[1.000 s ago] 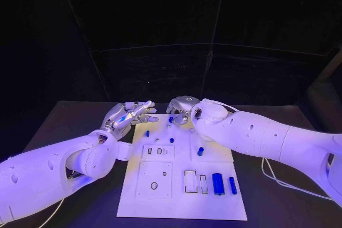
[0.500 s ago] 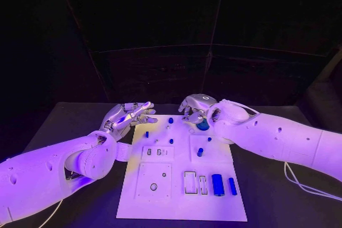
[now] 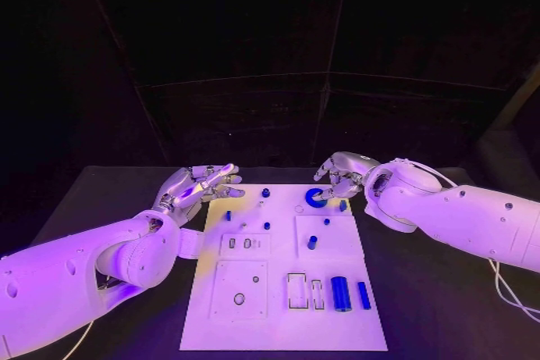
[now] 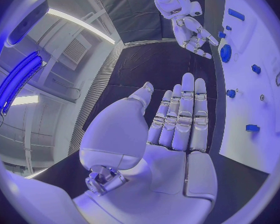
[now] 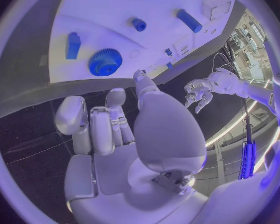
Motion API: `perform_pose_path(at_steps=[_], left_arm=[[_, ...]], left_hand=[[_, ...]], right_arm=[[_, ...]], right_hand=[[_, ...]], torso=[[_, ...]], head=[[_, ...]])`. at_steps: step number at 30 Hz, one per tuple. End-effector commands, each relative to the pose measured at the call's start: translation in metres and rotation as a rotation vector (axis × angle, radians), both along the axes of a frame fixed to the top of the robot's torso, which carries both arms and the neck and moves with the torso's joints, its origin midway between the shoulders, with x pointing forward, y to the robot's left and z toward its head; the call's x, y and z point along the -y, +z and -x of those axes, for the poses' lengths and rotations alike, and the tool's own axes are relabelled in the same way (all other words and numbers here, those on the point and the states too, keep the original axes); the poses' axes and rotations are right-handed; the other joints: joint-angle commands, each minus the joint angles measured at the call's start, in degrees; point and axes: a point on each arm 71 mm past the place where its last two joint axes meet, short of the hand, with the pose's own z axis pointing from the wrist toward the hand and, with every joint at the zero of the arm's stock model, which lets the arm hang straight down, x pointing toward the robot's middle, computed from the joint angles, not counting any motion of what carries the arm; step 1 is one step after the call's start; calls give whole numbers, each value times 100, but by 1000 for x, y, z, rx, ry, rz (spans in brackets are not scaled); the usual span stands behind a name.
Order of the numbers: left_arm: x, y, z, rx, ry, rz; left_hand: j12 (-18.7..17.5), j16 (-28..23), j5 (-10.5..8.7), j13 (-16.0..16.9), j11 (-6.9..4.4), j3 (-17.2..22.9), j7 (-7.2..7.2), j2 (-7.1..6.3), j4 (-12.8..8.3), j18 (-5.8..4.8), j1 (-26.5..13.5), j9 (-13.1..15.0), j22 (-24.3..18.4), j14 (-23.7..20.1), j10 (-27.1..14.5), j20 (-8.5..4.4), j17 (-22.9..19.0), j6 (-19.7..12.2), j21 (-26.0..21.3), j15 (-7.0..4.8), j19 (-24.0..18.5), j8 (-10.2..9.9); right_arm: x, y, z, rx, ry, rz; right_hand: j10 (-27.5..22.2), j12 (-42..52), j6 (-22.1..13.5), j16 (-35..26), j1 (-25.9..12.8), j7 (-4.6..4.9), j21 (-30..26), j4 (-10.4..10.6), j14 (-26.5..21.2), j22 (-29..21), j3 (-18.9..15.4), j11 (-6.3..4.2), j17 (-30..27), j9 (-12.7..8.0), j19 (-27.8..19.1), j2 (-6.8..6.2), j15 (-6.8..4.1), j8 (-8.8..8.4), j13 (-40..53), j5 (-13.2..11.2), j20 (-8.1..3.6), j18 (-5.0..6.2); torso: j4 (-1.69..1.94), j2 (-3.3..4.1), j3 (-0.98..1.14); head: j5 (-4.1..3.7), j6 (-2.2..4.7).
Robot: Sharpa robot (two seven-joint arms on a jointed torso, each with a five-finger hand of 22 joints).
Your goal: Assemble the parts on the task board
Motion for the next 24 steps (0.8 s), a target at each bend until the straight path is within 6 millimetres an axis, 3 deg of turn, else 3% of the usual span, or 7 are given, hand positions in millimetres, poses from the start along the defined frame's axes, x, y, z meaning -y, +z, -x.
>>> perform_pose_path(at_steps=[1, 4, 10, 16, 20, 24], left_arm=[[3, 2, 0, 11, -22, 6], [4, 2, 0, 11, -25, 7], [4, 1, -1, 11, -25, 7], [4, 1, -1, 11, -25, 8], [5, 1, -1, 11, -26, 8], [4, 1, -1, 10, -26, 8]], left_hand=[[-21, -41, 29, -7, 16, 8, 46, 32, -29, 37, 49, -5, -9, 5, -9, 20, 7, 9, -40, 20, 18, -35], [-25, -44, 30, -6, 15, 12, 45, 38, -35, 37, 56, -4, -11, 4, -9, 20, 11, 11, -42, 20, 19, -37], [-29, -49, 30, -6, 14, 18, 43, 45, -41, 37, 63, -4, -13, 3, -8, 20, 17, 12, -44, 20, 20, -39], [-33, -53, 31, -6, 13, 24, 42, 51, -49, 38, 72, -3, -15, 2, -6, 20, 22, 14, -47, 20, 21, -42], [-33, -53, 31, -6, 13, 24, 42, 51, -49, 38, 72, -3, -15, 2, -6, 20, 22, 14, -47, 20, 21, -42], [-33, -53, 31, -6, 13, 25, 42, 51, -49, 38, 73, -3, -15, 2, -6, 20, 23, 14, -47, 20, 21, -42]], right_arm=[[3, -5, -2, -91, -29, 7], [3, -7, -5, -104, -37, 15], [1, -10, -10, -106, -44, 24], [-2, -10, -13, -99, -44, 37], [-4, -11, -13, -96, -46, 53], [-4, -12, -13, -107, -47, 78]], right_hand=[[-10, 446, -114, 96, 244, 20, 81, 339, 290, 118, -217, 54, 154, 5, 10, -8, 73, 76, 557, 35, 53, -67], [69, 761, -161, 257, 408, 34, 150, 528, 339, 227, -284, 73, 431, 6, 55, -10, 85, 141, 956, 95, 72, -85], [96, 937, -211, 302, 584, 44, 182, 583, 345, 272, -271, 83, 500, 5, 67, 45, 101, 190, 1188, 173, 82, -90], [155, 1114, -231, 341, 733, 46, 216, 548, 351, 329, -229, 86, 564, 7, 88, 127, 106, 241, 1420, 220, 88, -100], [288, 1367, -219, 390, 921, 43, 258, 440, 364, 405, -123, 81, 653, 11, 120, 255, 104, 295, 1751, 224, 88, -113], [377, 1535, -224, 412, 960, 46, 281, 388, 369, 444, -92, 86, 691, 10, 136, 274, 109, 320, 1968, 193, 91, -120]], torso=[[12, 6, 0], [28, 12, 7], [26, 9, -4], [20, 10, -9], [27, 11, -7], [16, 11, -5]], head=[[-27, -14], [-45, -16], [-45, -33], [-38, -42], [-59, -47], [-44, -58]])
